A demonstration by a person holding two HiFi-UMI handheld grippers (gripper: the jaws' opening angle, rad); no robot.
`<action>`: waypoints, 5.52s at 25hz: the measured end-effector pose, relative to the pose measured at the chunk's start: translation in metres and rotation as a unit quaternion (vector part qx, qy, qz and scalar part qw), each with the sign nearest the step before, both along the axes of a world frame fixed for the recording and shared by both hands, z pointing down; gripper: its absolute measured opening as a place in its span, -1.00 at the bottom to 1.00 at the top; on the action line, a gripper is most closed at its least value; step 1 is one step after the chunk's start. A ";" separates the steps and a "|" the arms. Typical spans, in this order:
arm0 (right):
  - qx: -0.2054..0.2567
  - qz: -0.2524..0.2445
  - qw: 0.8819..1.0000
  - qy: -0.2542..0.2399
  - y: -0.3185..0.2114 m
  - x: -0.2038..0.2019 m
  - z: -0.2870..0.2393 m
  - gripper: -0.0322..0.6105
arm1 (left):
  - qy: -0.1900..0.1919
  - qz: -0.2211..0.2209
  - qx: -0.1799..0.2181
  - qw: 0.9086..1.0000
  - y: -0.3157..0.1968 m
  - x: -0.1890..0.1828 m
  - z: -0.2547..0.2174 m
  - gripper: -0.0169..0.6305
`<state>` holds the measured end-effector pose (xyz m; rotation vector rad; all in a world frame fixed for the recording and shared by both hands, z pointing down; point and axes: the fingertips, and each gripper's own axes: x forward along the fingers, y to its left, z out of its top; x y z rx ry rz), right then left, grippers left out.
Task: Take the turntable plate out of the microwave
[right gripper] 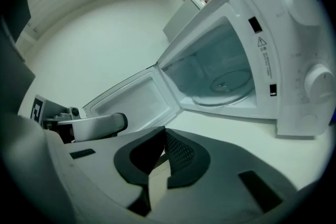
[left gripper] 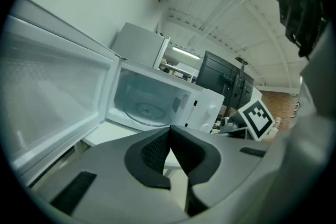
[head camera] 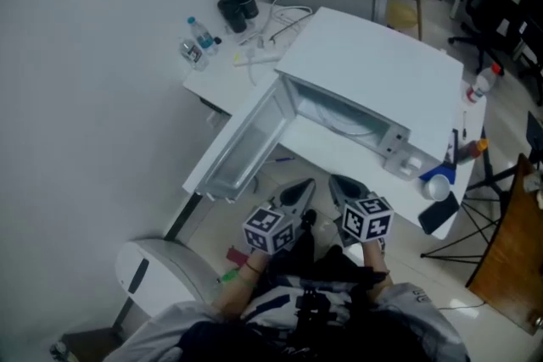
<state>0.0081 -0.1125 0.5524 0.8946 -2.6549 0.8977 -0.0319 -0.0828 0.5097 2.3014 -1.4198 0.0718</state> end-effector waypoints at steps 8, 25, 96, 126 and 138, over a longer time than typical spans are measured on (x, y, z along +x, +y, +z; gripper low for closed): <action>-0.044 0.112 0.993 0.015 -0.057 0.000 0.026 -0.79 | 0.005 0.083 0.009 0.997 -0.059 -0.006 -0.001 -0.93; -0.212 0.293 0.920 -0.152 -0.141 0.000 0.067 -0.30 | 0.042 0.146 -0.012 0.988 -0.107 -0.023 0.013 -0.93; -0.186 0.289 0.915 -0.212 -0.114 0.046 0.072 -0.26 | 0.333 0.119 -0.266 0.897 -0.130 -0.010 0.104 -0.80; -0.158 0.226 0.938 -0.209 -0.089 0.016 0.052 -0.59 | 0.325 0.066 -0.168 0.928 -0.146 -0.030 0.094 -0.74; -0.146 0.201 0.947 -0.205 -0.051 0.023 0.039 -0.58 | 0.318 0.051 -0.141 0.936 -0.104 -0.027 0.076 -0.74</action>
